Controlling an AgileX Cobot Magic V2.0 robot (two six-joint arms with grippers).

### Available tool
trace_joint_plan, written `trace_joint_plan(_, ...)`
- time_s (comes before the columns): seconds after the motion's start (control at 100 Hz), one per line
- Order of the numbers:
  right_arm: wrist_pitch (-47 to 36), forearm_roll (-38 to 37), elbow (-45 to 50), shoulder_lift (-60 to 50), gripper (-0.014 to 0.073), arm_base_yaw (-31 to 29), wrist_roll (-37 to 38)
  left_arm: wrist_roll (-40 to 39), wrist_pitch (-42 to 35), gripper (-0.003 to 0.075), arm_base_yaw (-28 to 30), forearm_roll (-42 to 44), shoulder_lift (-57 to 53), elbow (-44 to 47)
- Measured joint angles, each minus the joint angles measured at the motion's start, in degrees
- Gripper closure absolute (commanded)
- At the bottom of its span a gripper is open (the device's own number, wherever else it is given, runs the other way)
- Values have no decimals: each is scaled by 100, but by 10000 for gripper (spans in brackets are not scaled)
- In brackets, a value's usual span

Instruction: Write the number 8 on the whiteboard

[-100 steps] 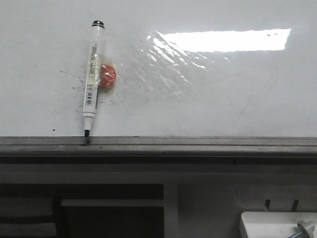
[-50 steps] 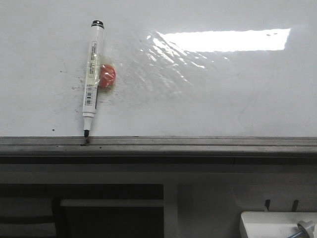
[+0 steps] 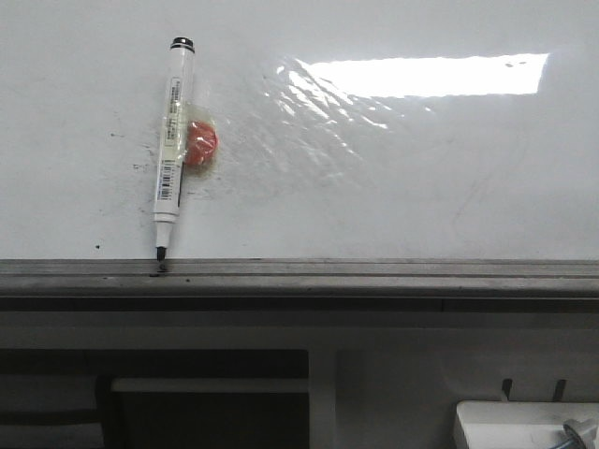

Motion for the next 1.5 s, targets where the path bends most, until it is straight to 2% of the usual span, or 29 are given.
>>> trace_joint_plan(0.08, 623, -531, -550, 168, 634, 0, -18, 164, 310, 717, 0, 547, 403, -490)
trace_joint_plan(0.13, 964, -797, -854, 355, 620, 0, -28, 255, 581, 665, 0, 898, 764, -858)
trace_joint_plan(0.17, 1206, -975, -1061, 508, 592, 0, -40, 326, 862, 595, 0, 1081, 1116, -1090)
trace_joint_plan(0.22, 1437, -1127, -1360, 778, 531, 0, -49, 472, 1199, 494, 0, 1253, 1567, -1396)
trace_joint_plan(0.31, 1721, -1269, -1729, 1190, 368, 5, -49, 755, 1735, 321, -11, 1399, 2426, -1896)
trace_joint_plan(0.37, 1836, -1301, -1931, 1482, 254, 5, -49, 995, 1886, 292, -101, 1456, 2942, -2159)
trace_joint_plan(0.41, 1906, -1315, -2028, 1667, 193, 5, -49, 1143, 1930, 293, -226, 1456, 3195, -2302)
trace_joint_plan(0.48, 2020, -1326, -2116, 1933, 141, 5, -49, 1311, 1954, 293, -522, 1456, 3646, -2507)
trace_joint_plan(0.63, 2152, -1326, -2139, 2275, 141, 5, -49, 1413, 1746, 293, -1390, 1271, 4510, -2776)
trace_joint_plan(0.85, 2129, -1326, -2139, 2349, 143, 5, -53, 1426, 476, 293, -2745, 854, 5672, -2936)
trace_joint_plan(0.94, 2107, -1326, -2139, 2349, 143, 5, -53, 1426, 37, 293, -3006, 633, 6092, -3012)
trace_joint_plan(1.09, 2107, -1326, -2139, 2349, 143, 5, -53, 1426, -326, 307, -3067, 345, 6633, -3090)
trace_joint_plan(1.3, 2107, -1152, -2139, 2349, 143, 5, -53, 1426, -853, 388, -3067, 269, 7086, -3098)
trace_joint_plan(1.39, 2107, -1090, -2139, 2349, 143, 5, -53, 1426, -1023, 466, -3067, 242, 7226, -3113)
trace_joint_plan(1.5, 2107, -1005, -2139, 2349, 143, 5, -53, 1426, -1081, 616, -3067, 235, 7345, -3134)
